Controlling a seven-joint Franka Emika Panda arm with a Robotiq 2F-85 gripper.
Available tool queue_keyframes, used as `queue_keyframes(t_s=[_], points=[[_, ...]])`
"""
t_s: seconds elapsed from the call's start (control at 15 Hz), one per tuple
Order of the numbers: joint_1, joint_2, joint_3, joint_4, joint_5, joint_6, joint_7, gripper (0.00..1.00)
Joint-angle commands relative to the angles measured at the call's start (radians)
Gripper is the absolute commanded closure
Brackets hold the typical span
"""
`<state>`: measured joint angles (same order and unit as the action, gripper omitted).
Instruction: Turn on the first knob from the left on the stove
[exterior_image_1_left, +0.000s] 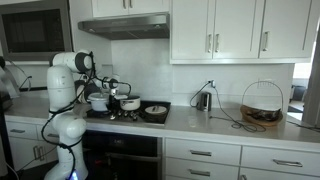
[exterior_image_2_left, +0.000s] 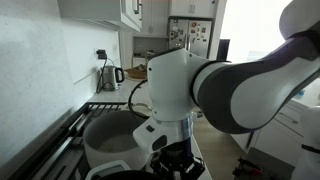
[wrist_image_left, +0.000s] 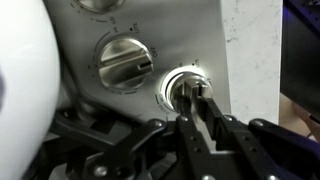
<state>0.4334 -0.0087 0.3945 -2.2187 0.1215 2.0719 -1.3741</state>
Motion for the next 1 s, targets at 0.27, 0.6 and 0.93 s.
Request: queue_keyframes(t_s=[0.27,0.6,0.93], points=[[-0.008,0.013,0.008,0.018,-0.005,-0.021,-0.002,0.80],[-0.008,0.014,0.008,0.019,-0.006,-0.023,-0.003,0.80],[-0.003,0.029,0.014,0.037,0.008,-0.059,-0.134,0.95]])
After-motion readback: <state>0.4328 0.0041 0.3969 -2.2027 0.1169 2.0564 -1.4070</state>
